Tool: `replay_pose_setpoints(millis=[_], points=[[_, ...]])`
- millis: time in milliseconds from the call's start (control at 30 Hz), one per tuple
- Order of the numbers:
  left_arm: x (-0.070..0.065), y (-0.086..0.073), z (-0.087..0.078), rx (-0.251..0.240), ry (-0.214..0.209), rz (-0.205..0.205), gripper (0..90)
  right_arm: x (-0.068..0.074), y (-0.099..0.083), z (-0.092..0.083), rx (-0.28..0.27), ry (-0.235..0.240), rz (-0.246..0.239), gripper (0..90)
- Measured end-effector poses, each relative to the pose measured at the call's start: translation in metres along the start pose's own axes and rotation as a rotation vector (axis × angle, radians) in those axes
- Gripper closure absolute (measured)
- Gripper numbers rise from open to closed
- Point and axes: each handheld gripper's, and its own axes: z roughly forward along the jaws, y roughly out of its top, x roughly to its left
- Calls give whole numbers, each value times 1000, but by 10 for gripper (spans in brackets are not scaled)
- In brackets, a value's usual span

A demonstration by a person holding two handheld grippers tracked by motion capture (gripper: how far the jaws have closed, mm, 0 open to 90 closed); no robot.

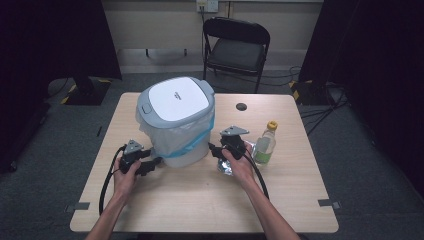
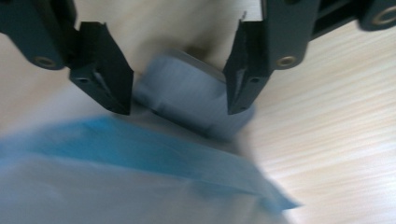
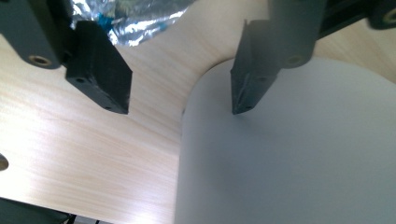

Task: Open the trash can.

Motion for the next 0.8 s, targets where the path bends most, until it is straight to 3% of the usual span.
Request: replay_pose_setpoints(millis=[33, 67, 100, 133, 167, 200, 267, 300, 333, 467, 567, 600, 667, 700, 800], points=[[-4, 0, 1, -4, -72, 1, 278, 0, 1, 3, 7, 12, -7, 319], [-9, 2, 2, 6, -68, 27, 178, 0, 2, 6, 13, 42, -6, 253], [-15, 5, 2, 16, 4, 52, 211, 1, 3, 9, 15, 60, -14, 236], [-16, 7, 1, 7, 43, 61, 301, 3, 4, 10, 19, 44, -29, 228], [-12, 8, -1, -4, 37, 57, 316, 4, 5, 10, 18, 31, -36, 228], [-7, 9, -3, -10, 38, 39, 266, 3, 4, 10, 16, 33, -28, 229], [5, 7, -6, -13, 80, -10, 265, 2, 4, 9, 13, 31, -16, 244], [5, 7, -6, -13, 80, -10, 276, 2, 4, 9, 13, 31, -16, 244], [17, 4, -8, -4, 108, -46, 270, 1, 5, 8, 14, 24, -16, 244], [40, 4, -4, -18, 173, -115, 266, -1, 6, 7, 13, 19, -14, 244], [48, 8, 1, -8, 188, -123, 267, -1, 4, 7, 16, 17, -1, 244], [54, 11, 7, -7, 218, -124, 270, -1, 3, 9, 19, 18, 2, 244], [59, 12, 13, 13, 202, -148, 305, -1, 2, 11, 24, 16, 10, 244], [59, 12, 13, 13, 202, -148, 347, -1, 2, 11, 24, 16, 10, 244], [66, 15, 17, 34, 237, -138, 322, -1, 2, 12, 22, 20, 8, 240]])
